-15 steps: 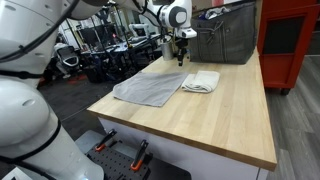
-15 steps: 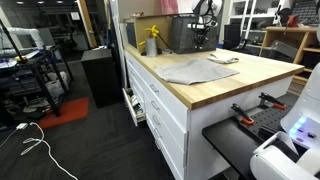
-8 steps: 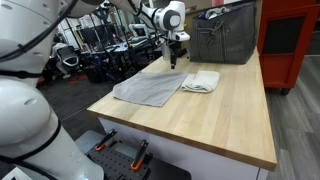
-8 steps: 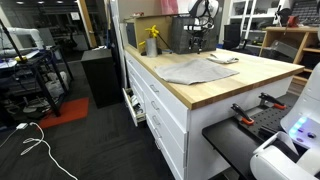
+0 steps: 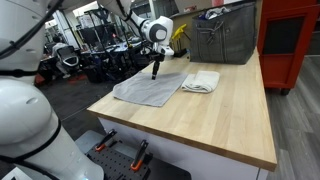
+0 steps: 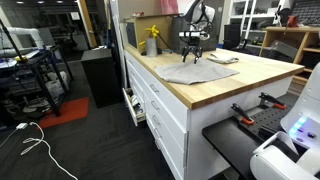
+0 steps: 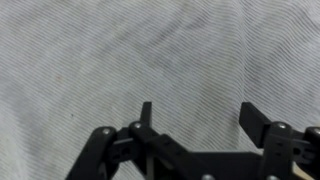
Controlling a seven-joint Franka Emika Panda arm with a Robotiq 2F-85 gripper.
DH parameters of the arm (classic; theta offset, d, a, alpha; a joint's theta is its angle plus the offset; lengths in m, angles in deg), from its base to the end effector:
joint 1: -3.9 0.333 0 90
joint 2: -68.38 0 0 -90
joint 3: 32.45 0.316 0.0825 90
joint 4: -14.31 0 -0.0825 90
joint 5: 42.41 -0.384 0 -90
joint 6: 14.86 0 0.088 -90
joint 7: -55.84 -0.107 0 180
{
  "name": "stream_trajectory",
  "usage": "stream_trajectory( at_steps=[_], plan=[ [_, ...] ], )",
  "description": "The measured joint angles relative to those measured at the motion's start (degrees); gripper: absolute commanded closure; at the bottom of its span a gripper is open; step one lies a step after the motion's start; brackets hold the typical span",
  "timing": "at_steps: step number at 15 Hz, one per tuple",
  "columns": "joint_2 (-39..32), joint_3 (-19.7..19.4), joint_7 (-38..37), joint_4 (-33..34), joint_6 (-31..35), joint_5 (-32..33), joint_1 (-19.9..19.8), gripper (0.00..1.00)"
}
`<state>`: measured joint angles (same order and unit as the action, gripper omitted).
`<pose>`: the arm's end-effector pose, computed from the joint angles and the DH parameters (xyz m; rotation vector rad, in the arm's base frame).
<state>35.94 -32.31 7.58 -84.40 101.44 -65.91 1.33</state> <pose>0.6437 -0.0047 0.2425 -2.4397 1.5242 0.5380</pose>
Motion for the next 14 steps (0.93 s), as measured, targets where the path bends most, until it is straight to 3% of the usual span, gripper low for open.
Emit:
stream_trajectory(
  at_steps=[7, 9, 14],
  plan=[
    [2.78, 0.78, 4.44, -7.32, 0.0, -3.14, 0.9, 0.95],
    [3.27, 0.78, 4.52, -8.11, 0.0, -3.18, 1.24, 1.0],
    [3.48, 0.58, 4.52, -8.42, 0.22, -2.58, 2.01, 0.99]
  ],
)
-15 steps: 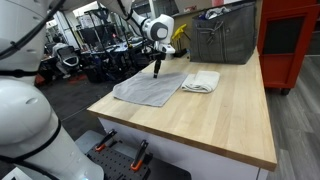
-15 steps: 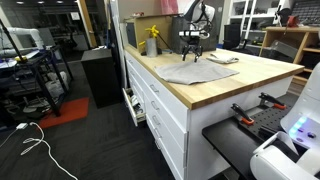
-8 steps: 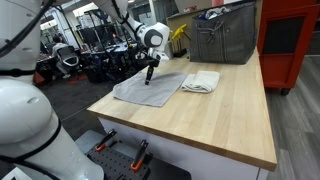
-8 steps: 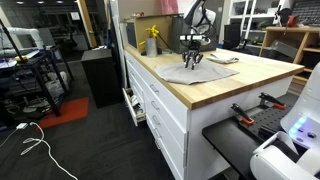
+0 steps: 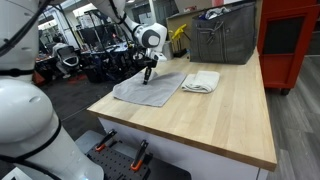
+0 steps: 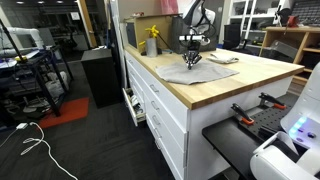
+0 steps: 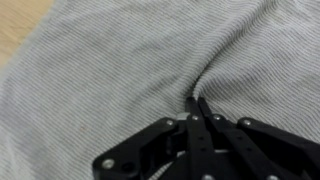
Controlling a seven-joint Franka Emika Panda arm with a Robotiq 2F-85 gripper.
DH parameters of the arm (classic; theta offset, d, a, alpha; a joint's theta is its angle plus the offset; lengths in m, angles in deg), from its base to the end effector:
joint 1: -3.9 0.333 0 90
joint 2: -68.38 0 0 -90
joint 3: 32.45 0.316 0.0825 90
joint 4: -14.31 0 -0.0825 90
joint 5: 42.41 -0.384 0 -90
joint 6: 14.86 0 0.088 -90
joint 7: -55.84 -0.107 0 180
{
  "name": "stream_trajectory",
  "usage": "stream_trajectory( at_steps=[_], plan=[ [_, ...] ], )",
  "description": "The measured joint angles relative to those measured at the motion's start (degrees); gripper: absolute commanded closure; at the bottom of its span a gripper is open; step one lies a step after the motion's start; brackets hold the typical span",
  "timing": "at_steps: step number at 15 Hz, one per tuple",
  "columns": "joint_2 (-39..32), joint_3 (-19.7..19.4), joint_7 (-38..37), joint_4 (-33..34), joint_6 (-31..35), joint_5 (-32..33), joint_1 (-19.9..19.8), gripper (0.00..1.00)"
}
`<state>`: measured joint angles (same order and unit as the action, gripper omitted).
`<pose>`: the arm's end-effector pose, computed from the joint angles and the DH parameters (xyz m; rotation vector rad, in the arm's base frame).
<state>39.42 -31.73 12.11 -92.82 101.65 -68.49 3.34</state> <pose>0.6021 0.0262 0.2240 -2.4729 1.4120 0.6555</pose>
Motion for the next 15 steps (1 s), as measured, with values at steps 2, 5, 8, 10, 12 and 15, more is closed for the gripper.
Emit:
stream_trajectory(
  at_steps=[2, 5, 8, 10, 12, 15],
  plan=[
    [0.11, -0.41, -0.04, 0.01, 0.17, 0.65, 0.65, 0.99],
    [0.22, -1.29, -0.47, 0.17, 0.82, 2.07, 1.45, 0.99],
    [0.23, -2.76, -0.57, 0.57, 1.82, 3.74, 1.63, 0.99],
    [0.22, -4.07, -0.65, 0.87, 2.45, 5.22, 1.6, 0.99],
    [0.19, -5.21, -0.68, 1.18, 2.78, 6.29, 1.55, 0.78],
    [0.17, -5.83, -0.69, 1.7, 2.87, 6.89, 1.52, 0.56]
  ],
)
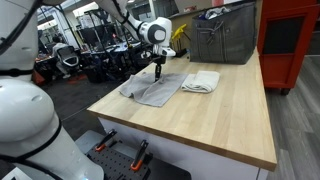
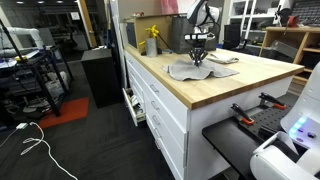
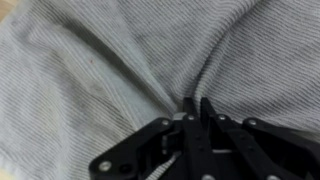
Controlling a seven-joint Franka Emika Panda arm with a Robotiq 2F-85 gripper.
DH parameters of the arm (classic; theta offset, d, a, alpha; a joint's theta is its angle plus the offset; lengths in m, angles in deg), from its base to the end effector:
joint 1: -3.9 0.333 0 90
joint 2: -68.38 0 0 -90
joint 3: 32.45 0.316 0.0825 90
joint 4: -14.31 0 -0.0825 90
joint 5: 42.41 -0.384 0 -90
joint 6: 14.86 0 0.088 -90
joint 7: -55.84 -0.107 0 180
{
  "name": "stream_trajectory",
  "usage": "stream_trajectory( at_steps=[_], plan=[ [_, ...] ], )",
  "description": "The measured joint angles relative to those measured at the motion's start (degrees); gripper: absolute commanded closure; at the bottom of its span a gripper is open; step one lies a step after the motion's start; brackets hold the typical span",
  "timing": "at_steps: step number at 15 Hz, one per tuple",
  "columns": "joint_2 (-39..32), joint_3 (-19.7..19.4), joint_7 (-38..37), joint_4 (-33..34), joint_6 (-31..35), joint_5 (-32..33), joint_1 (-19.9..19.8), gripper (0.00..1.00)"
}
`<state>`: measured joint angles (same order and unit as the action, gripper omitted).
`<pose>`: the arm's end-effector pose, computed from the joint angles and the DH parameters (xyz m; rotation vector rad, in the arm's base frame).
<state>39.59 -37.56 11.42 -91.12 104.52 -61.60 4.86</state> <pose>0.6166 -0.0255 0.2380 -2.5829 1.4873 0.4711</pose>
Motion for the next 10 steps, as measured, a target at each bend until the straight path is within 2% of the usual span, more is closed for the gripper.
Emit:
stream_trajectory(
  at_steps=[7, 8, 9, 10],
  plan=[
    [1.16, 1.9, 0.5, 0.81, 0.0, -2.44, 0.1, 0.06],
    [1.7, 2.76, 0.75, 0.78, -0.21, -4.01, 0.06, 0.47],
    [2.28, 3.71, 1.49, 0.71, -0.59, -5.92, 0.03, 0.43],
    [2.87, 4.66, 2.36, 0.65, -1.0, -7.74, 0.0, 0.44]
  ],
)
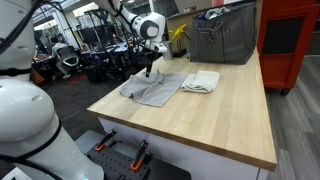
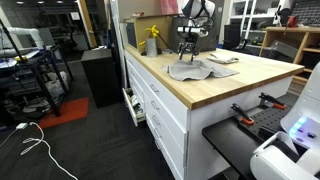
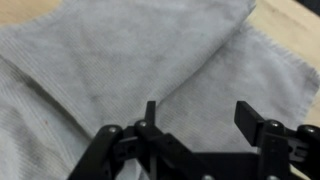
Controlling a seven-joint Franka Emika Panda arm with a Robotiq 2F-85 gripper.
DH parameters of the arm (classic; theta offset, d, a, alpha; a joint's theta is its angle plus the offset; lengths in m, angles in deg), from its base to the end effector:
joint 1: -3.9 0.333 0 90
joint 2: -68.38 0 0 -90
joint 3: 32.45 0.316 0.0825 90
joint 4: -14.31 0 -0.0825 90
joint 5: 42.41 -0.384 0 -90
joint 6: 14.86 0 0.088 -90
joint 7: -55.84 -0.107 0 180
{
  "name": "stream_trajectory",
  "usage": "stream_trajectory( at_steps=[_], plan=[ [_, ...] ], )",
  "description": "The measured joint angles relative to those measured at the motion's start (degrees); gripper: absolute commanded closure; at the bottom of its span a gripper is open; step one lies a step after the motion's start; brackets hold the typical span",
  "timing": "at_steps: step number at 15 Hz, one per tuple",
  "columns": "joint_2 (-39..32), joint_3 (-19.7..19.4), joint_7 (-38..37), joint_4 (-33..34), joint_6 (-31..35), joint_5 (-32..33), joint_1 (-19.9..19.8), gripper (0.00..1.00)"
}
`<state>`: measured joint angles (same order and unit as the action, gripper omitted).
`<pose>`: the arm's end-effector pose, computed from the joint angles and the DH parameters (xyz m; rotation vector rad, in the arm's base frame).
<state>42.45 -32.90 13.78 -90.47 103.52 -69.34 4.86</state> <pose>0.6238 0.0295 0.2741 -2.4788 1.3479 0.4803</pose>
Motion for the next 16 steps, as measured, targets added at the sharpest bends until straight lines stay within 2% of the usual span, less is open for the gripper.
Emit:
stream_trajectory(
  at_steps=[2, 5, 8, 16],
  plan=[
    [1.01, 1.66, 1.0, -0.06, -0.77, -2.79, 0.07, 0.58],
    [1.51, 2.91, 1.25, -0.24, -1.67, -3.92, 0.32, 0.83],
    [1.41, 2.92, 1.25, -1.7, -2.63, -3.92, 0.39, 1.0],
    [-2.53, 2.99, 1.66, -2.91, -5.45, -3.92, 0.49, 1.0]
  ],
)
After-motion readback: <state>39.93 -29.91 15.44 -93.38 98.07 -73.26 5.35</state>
